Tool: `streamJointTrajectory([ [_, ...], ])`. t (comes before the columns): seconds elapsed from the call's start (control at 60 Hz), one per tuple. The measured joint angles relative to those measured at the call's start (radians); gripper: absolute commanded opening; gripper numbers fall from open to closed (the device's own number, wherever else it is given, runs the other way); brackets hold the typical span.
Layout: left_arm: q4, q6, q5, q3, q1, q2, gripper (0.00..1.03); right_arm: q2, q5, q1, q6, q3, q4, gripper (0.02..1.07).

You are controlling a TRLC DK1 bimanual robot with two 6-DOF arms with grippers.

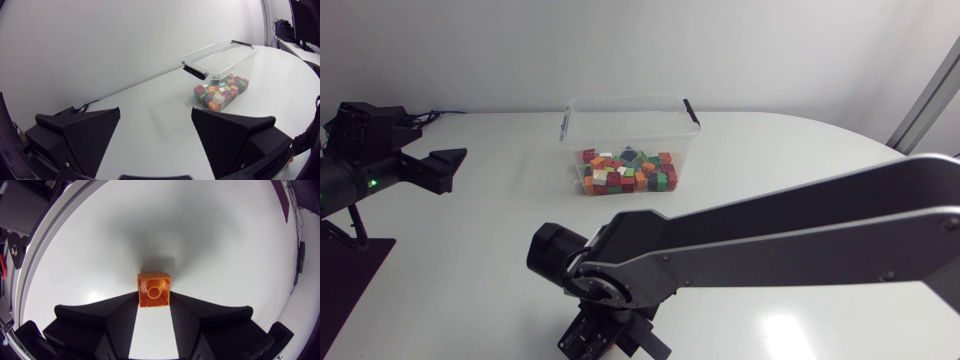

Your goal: Place the duplo bricks in the container

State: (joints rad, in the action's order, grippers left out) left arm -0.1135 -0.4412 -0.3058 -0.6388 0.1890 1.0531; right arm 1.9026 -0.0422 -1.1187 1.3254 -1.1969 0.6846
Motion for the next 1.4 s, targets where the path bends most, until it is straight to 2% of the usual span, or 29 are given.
streamJointTrajectory([
  [0.267, 0.0, 0.0, 0.0, 0.075, 0.001, -0.096, 0.99, -0.006, 0.005, -0.002, -0.042, -0.006, 0.011, 0.27],
  [0.633, 0.0, 0.05, 0.0, 0.239, 0.027, -0.247, 0.99, -0.161, 0.045, 0.098, -0.25, -0.015, 0.027, 0.27],
  [0.8, -0.005, 0.118, 0.0, 0.321, 0.026, -0.375, 0.99, -0.237, 0.045, 0.129, -0.363, -0.013, -0.016, 0.27],
  [0.967, -0.001, 0.135, 0.0, 0.356, 0.004, -0.43, 0.99, -0.296, 0.035, 0.183, -0.464, -0.012, -0.049, 0.27],
  [1.083, -0.001, 0.135, 0.001, 0.381, 0.004, -0.448, 0.99, -0.313, 0.013, 0.235, -0.524, -0.02, -0.088, 0.27],
  [1.4, 0.023, 0.178, -0.007, 0.451, -0.007, -0.683, 0.99, -0.313, -0.008, 0.427, -0.673, -0.129, -0.235, 0.27],
])
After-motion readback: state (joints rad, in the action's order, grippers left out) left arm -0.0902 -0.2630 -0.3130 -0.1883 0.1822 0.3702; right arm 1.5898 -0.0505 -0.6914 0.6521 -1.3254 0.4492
